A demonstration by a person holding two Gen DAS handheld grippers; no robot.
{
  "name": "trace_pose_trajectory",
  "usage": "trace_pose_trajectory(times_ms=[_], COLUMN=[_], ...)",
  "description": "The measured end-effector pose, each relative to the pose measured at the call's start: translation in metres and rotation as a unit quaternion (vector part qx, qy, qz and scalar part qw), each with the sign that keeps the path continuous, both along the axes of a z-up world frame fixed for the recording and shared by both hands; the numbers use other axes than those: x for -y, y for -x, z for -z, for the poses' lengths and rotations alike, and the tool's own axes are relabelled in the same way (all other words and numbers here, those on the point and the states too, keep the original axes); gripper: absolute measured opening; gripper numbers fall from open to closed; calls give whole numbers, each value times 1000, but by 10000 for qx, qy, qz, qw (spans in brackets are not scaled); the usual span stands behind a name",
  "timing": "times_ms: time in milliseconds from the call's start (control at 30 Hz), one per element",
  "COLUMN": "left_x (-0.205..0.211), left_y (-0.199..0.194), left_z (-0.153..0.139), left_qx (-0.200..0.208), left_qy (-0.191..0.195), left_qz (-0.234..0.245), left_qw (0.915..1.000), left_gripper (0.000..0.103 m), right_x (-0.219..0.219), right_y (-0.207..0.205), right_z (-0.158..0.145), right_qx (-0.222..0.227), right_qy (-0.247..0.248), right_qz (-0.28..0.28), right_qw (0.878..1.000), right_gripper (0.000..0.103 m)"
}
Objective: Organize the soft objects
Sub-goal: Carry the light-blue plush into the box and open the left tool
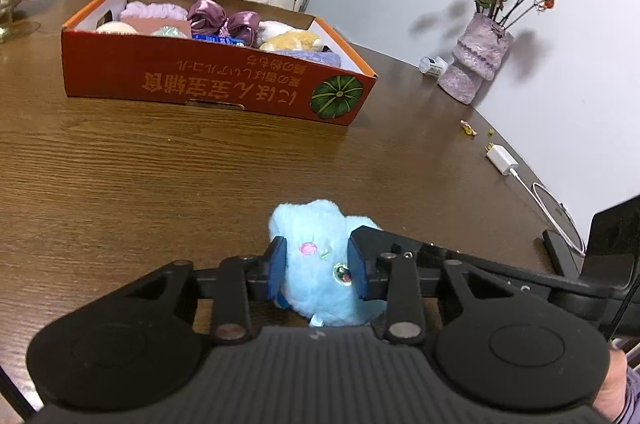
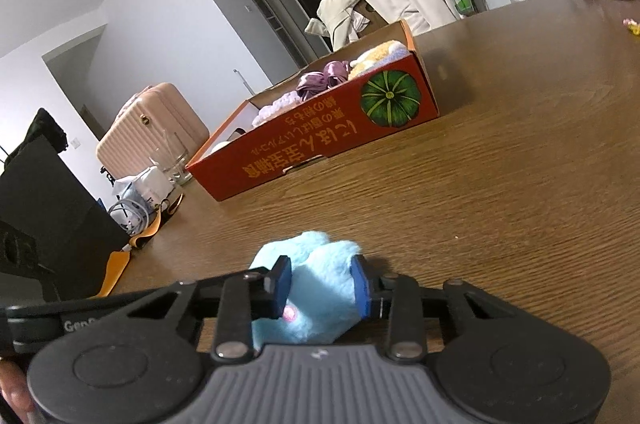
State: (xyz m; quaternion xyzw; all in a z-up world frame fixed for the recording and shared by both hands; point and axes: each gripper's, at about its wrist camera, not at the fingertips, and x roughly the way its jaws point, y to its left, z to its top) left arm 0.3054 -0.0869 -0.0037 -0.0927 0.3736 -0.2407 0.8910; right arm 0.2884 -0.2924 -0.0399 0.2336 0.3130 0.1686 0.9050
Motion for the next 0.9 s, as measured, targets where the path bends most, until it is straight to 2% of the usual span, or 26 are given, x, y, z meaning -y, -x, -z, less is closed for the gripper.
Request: trace_pose_trajectory(times_ms=[167, 567, 733, 900], left_x=[-4, -23, -31, -40], left_y=[24, 89, 87, 57], left_z=[-15, -61, -71, -95], left_qx=[237, 955, 1043, 1286], left_qy=[-38, 163, 313, 434], left_qz=[-17, 29, 38, 58], left_qw=[9997, 9953, 9940, 9907], left_gripper=[33, 33, 31, 29], right_x=[-4, -17, -23, -26], right_y=[18, 83, 87, 62], right_z=[-15, -66, -81, -108], right_qx=[200, 930, 1093, 1330], right_qy=[37, 178, 289, 404], right_qz=[11, 16, 52, -12], right_qw=[9998, 9955, 9936, 9903], right_gripper=[29, 28, 27, 25])
